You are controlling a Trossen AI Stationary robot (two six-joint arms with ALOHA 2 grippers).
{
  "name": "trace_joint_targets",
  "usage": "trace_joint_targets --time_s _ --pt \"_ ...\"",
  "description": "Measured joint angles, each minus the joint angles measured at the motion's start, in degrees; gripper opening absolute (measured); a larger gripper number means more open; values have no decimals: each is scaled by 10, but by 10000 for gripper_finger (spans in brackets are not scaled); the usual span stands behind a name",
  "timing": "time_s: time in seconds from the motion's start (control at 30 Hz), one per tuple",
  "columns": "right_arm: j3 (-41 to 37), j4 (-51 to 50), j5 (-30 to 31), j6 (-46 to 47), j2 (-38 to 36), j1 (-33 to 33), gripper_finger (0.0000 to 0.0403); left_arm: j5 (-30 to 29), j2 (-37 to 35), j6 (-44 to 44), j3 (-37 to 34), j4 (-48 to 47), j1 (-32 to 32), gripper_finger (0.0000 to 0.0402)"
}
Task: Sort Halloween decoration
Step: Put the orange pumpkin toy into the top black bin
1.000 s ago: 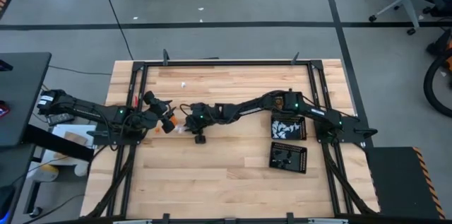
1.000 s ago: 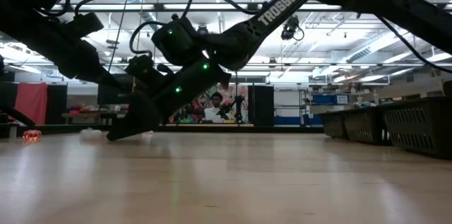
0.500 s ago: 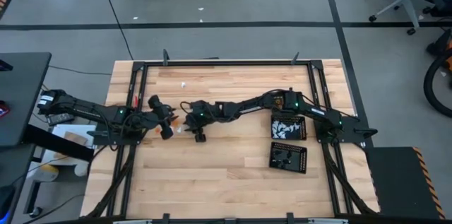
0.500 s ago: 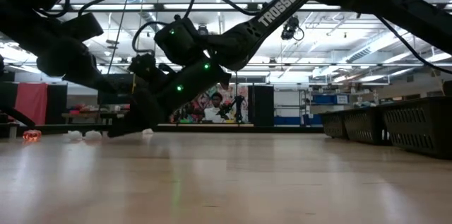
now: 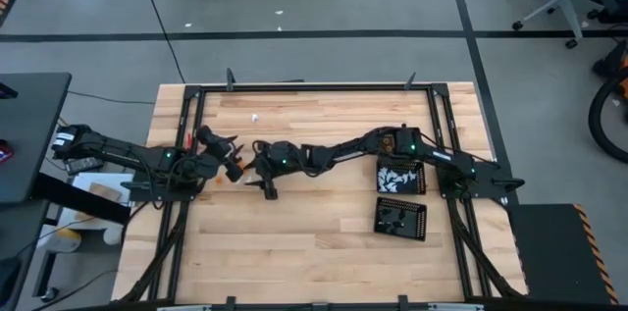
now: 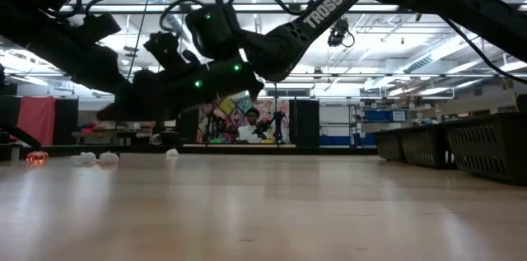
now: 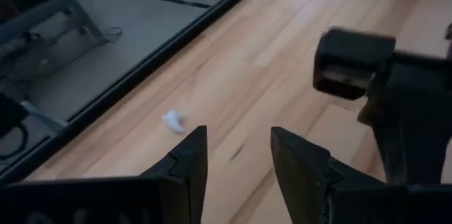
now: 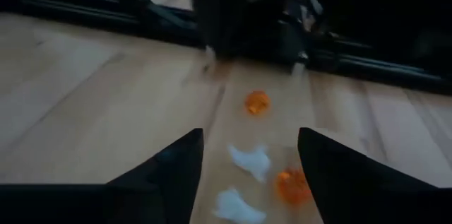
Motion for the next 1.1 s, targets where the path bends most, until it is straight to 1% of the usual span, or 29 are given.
trace_joint_targets --time_s 0.23,0.4,0.53,0.63,0.73,0.87,0.93,1.0,1.1 --pt "0 21 -5 5 1 -5 224 -28 0 -1 0 3 0 142" --pt "14 41 -10 13 41 -4 220 -55 0 9 0 5 0 142" --pt "34 44 1 11 52 -3 219 -77 -1 17 0 11 0 142" --pt "44 20 -13 25 55 -7 219 -98 -1 27 0 15 0 142" --pt "43 -4 -17 29 67 -13 219 -107 -1 36 0 22 0 142" --pt "45 -3 -47 35 71 -16 217 -109 -1 47 0 30 0 142" --pt "45 -23 -87 36 74 -15 213 -109 -1 47 0 30 0 142" --pt "45 -37 -108 21 74 -15 207 -108 -1 47 0 30 0 142" --pt "45 -47 -113 10 73 -15 198 -106 -1 47 0 30 0 142"
